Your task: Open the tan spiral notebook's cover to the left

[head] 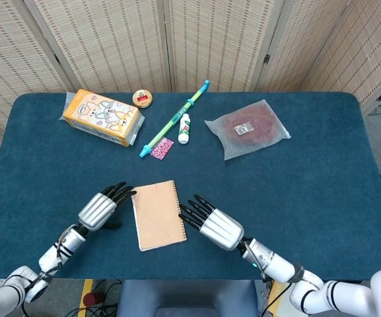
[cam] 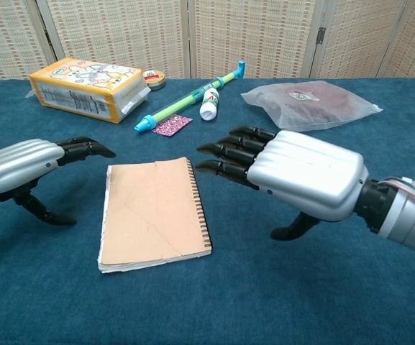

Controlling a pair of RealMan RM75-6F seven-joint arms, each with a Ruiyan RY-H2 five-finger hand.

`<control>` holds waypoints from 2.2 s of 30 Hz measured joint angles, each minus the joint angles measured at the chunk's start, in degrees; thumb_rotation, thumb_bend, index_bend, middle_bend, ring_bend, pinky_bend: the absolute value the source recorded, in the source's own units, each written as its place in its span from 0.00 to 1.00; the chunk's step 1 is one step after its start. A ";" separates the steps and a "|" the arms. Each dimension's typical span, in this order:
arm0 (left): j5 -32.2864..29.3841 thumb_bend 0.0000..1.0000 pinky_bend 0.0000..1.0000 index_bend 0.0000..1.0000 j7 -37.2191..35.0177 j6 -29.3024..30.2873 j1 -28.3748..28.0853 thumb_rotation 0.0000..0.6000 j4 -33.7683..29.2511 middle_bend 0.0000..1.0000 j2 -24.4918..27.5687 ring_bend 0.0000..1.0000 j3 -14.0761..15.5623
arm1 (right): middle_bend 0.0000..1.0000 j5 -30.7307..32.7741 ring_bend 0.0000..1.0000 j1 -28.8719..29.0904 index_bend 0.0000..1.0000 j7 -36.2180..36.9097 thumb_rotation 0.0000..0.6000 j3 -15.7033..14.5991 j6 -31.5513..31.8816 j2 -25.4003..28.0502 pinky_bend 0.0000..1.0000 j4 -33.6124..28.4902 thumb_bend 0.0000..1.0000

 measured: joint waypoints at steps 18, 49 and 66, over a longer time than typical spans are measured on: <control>0.22 0.17 0.24 0.14 -5.42 2.90 -2.11 1.00 10.36 0.14 -6.92 0.08 1.57 | 0.00 2.08 0.00 3.00 0.00 1.37 1.00 -0.09 0.59 -5.81 0.00 6.11 0.00; -2.13 0.17 0.24 0.15 -12.96 2.82 -3.08 1.00 15.48 0.14 -10.61 0.08 3.02 | 0.00 0.92 0.00 6.89 0.00 10.23 1.00 -1.44 9.28 -21.78 0.00 26.80 0.00; -2.86 0.17 0.24 0.23 -18.90 3.89 -3.66 1.00 14.95 0.14 -11.26 0.08 2.77 | 0.00 1.01 0.00 7.95 0.00 10.70 1.00 -2.30 11.50 -24.44 0.00 30.60 0.00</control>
